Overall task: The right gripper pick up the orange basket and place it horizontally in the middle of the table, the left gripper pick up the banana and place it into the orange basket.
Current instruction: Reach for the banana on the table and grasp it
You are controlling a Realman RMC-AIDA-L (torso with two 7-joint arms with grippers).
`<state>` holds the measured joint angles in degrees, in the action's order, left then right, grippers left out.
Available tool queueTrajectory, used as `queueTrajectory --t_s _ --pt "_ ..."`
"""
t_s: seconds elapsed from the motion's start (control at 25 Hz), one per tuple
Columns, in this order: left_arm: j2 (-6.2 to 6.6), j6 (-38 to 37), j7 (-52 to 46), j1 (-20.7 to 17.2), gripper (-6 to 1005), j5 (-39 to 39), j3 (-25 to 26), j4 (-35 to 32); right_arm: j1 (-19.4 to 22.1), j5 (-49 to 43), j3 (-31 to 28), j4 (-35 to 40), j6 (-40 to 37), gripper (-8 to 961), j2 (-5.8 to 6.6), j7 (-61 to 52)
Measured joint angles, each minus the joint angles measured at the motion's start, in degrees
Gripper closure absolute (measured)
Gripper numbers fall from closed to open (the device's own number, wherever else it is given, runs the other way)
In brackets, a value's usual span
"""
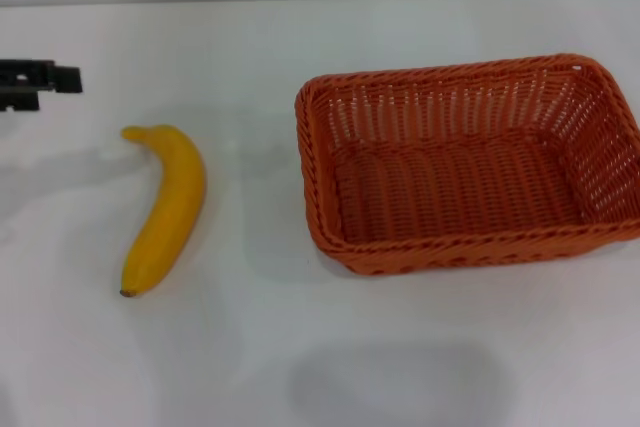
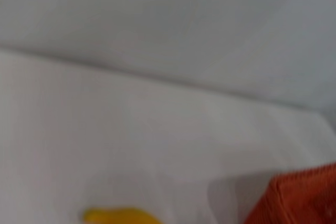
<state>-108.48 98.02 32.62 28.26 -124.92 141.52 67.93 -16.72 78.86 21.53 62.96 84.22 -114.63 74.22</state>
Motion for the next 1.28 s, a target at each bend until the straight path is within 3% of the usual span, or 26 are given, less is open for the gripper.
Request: queueTrajectory --t_s 0.24,0.4,0.68,1.0,1.28 --pt "1.29 7.35 -9.8 7.06 121 -9.67 -0.29 -0.34 0.93 0.27 -4.82 0.3 -1.66 300 0.0 5.13" --pt "2.06 10.9 -16.57 9.78 123 -17.24 -2.17 -0.61 1.16 0.47 -5.2 1.92 -2.29 301 0.14 6.2" --pt "2.63 9.62 -20.03 17.27 127 -27.83 -7.7 -8.11 2.49 2.41 -5.89 -1.25 -4.48 303 0.05 15.61" --pt "1.53 0.71 -19.58 21.0 131 -28.35 -13.16 -17.48 2.6 3.89 -6.07 -6.33 -4.62 305 0.01 21.72" --pt "-0.63 -4.29 -18.76 21.96 135 -28.32 -16.3 -20.97 3.08 7.53 -6.07 -9.29 -1.49 305 -0.02 23.7"
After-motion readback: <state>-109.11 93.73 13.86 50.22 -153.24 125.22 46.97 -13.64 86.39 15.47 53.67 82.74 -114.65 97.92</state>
